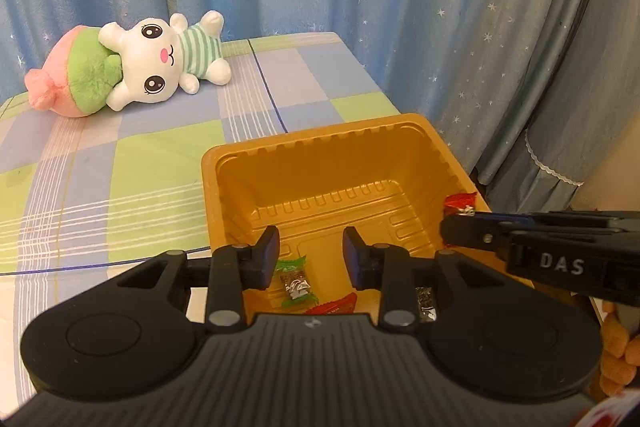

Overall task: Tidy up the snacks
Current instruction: 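Carry both candies over the orange tray and open both tools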

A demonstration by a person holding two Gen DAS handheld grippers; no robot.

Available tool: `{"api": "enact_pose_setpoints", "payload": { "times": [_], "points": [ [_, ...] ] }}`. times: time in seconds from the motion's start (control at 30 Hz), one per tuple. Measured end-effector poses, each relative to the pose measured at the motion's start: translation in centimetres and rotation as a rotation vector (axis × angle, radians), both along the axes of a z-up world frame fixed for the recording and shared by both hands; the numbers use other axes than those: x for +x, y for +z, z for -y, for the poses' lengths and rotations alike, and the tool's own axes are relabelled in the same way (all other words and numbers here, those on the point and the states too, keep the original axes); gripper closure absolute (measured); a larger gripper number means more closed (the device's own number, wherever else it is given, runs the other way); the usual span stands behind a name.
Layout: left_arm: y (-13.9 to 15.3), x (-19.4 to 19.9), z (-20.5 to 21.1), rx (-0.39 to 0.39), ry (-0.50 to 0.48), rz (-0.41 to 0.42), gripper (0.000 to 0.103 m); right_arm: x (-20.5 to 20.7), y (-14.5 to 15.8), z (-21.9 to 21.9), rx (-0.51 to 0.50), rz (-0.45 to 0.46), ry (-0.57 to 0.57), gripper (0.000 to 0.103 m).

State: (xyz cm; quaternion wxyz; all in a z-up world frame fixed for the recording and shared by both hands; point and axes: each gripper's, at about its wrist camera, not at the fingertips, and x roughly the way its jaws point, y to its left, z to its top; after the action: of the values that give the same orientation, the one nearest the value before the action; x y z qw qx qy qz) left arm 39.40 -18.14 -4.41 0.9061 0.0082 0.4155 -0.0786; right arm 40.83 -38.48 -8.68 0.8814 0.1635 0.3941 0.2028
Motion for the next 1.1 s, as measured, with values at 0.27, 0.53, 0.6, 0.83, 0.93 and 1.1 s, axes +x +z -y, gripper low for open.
{"api": "enact_pose_setpoints", "payload": {
  "times": [0.27,0.53,0.6,0.83,0.93,1.1],
  "points": [
    [0.6,-0.1,-0.2,-0.005,0.012,0.011,0.071,0.8,0.1,-0.7,0.001,0.012,0.006,0.084],
    [1.4,-0.6,-0.8,-0.002,0.042,0.029,0.053,1.3,0.9,-0.6,0.034,0.038,-0.02,0.045],
    [1.5,-0.7,-1.0,-0.005,0.047,0.027,0.049,1.2,1.1,-0.5,0.043,0.051,-0.027,0.043],
    [2.3,-1.7,-1.3,-0.019,0.066,0.033,0.036,0.6,1.7,0.2,0.061,0.051,-0.043,0.039],
    [2.7,-2.3,-1.5,-0.031,0.069,0.041,0.033,-0.1,2.1,0.5,0.073,0.057,-0.058,0.033],
    [3.6,-3.8,-1.8,-0.048,0.083,0.056,0.022,-1.5,2.6,1.2,0.1,0.064,-0.084,0.028]
  ]
}}
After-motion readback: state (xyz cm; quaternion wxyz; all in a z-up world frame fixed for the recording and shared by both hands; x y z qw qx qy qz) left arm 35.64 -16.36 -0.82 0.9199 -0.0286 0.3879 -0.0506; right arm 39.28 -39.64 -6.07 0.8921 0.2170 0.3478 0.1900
